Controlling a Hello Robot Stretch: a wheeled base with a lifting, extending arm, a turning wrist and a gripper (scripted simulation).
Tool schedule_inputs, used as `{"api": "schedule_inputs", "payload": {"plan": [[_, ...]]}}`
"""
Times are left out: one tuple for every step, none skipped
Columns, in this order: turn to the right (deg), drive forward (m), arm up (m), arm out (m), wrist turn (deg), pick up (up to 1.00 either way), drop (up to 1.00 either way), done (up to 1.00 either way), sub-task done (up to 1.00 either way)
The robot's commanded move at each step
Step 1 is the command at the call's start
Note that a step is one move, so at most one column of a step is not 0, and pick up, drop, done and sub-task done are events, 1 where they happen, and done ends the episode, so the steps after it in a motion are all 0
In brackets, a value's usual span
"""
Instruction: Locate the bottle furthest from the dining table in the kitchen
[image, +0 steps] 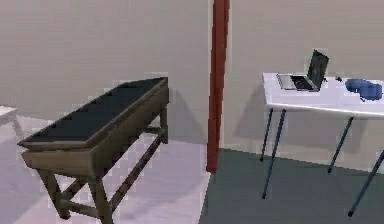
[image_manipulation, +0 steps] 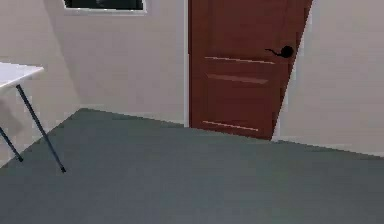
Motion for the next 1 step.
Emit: {"api": "schedule_inputs", "payload": {"plan": [[-45.0, 0.00, 0.00, 0.00, 0.0, 0.00, 0.00, 0.00, 0.00]]}}
